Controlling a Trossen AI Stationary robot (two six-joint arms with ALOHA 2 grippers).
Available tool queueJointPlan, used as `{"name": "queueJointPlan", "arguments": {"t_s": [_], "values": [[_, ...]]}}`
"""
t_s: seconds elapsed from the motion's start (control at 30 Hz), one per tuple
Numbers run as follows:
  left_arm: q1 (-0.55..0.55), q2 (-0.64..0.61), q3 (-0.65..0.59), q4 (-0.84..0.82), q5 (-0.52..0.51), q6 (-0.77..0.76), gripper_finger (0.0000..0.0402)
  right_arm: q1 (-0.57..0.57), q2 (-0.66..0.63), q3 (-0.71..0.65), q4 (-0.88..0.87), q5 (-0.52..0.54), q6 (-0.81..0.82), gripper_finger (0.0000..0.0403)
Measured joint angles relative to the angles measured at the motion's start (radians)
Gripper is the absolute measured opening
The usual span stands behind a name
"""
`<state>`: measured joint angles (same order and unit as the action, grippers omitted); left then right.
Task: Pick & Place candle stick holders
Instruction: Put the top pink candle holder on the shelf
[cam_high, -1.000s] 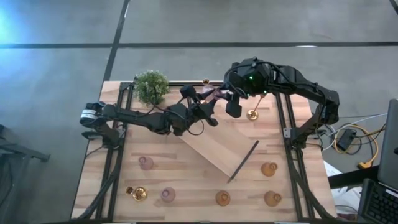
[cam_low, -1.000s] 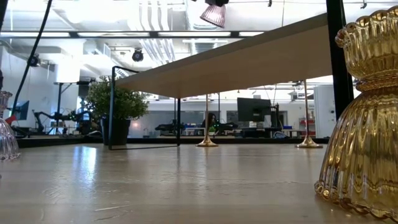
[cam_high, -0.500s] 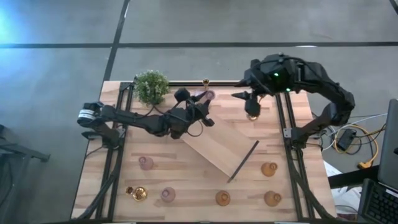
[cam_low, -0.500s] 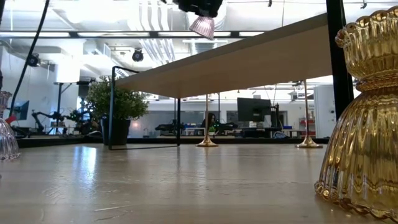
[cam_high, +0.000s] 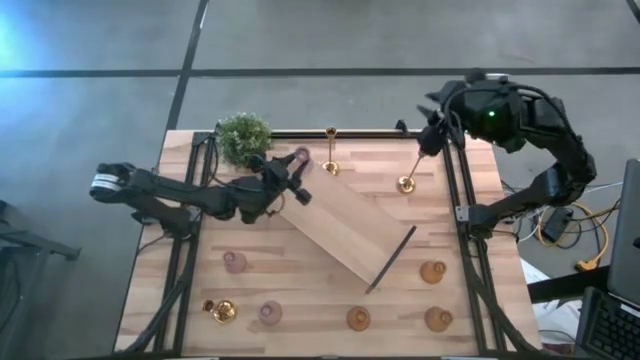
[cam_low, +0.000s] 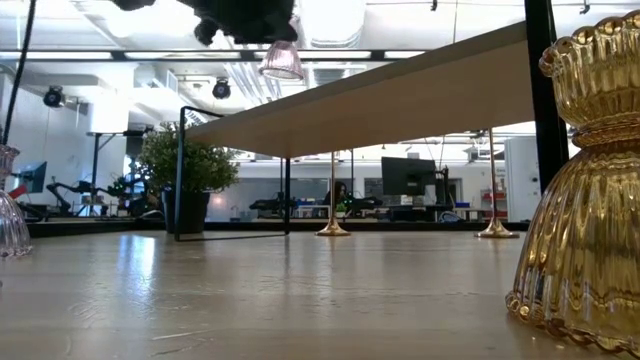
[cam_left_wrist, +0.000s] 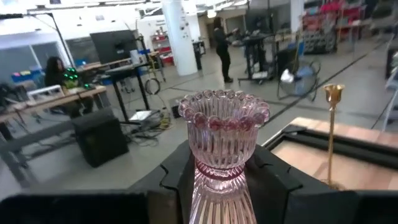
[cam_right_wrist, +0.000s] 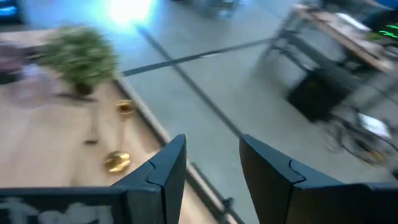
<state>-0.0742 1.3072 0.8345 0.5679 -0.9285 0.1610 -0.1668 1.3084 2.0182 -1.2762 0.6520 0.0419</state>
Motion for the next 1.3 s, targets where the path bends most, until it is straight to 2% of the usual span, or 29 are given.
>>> {"name": "queueJointPlan", "arguments": {"t_s": [0.23, 0.47, 0.7, 1.0, 1.3], "values": [[0.041, -0.036, -0.114, 0.08, 0.181, -0.082, 0.0118, -0.041, -0.019, 0.0, 0.003, 0.033, 0.004, 0.0149], [0.085, -0.006, -0.155, 0.096, 0.183, -0.063, 0.0118, -0.061, -0.014, -0.002, 0.003, 0.032, -0.017, 0.0152], [0.148, 0.044, -0.17, 0.136, 0.304, -0.106, 0.0118, -0.072, -0.01, -0.012, 0.002, 0.03, -0.026, 0.0145], [0.184, 0.092, -0.188, 0.149, 0.321, -0.144, 0.0118, -0.073, -0.011, -0.024, 0.0, 0.03, -0.039, 0.0153], [0.223, 0.116, -0.203, 0.189, 0.389, -0.174, 0.0118, -0.074, -0.011, -0.025, 0.0, 0.03, -0.041, 0.0155]]}}
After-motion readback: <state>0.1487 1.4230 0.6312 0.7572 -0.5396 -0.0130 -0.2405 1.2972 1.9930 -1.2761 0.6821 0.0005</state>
